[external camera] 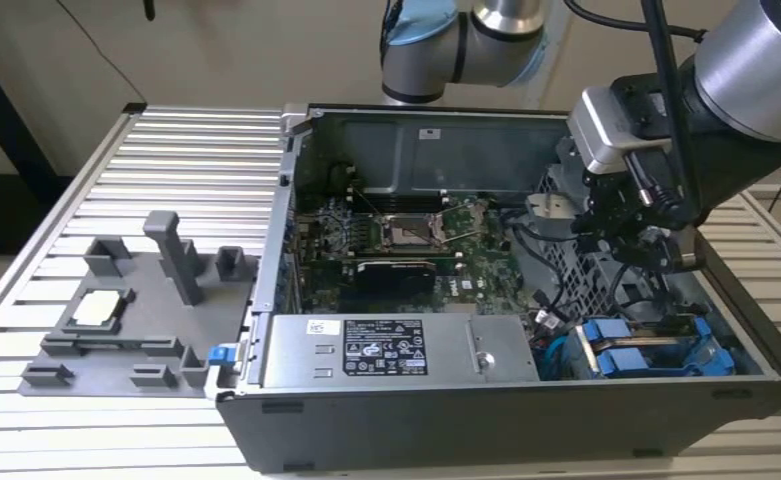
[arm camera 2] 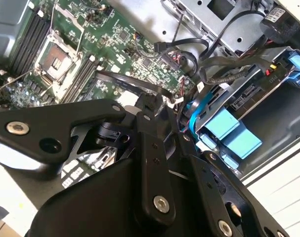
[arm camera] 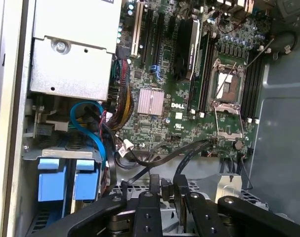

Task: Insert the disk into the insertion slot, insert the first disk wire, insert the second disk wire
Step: 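Insert the second disk wire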

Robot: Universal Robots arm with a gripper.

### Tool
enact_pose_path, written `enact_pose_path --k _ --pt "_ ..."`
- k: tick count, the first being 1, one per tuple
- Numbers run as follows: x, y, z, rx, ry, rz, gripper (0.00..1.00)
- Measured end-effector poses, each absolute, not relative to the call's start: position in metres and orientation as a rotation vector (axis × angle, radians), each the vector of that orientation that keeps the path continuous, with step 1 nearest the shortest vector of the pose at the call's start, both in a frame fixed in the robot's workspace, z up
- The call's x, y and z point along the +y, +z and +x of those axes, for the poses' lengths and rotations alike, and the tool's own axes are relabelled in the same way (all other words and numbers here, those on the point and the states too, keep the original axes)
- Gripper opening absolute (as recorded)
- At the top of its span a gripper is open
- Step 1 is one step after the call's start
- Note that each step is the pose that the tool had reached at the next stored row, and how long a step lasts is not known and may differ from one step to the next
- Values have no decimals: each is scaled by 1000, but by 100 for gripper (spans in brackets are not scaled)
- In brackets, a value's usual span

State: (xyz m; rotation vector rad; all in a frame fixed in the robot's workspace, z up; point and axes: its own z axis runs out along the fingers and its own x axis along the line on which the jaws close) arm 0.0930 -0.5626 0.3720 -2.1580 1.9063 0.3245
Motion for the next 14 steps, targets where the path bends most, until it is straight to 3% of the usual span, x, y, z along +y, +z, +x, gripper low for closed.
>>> enact_pose_path --k 5,6,14 --pt "-563 372 93 1906 325 -2158 25" --pt "-563 372 93 1906 325 -2158 17" --pt "-563 372 93 1906 325 -2158 16"
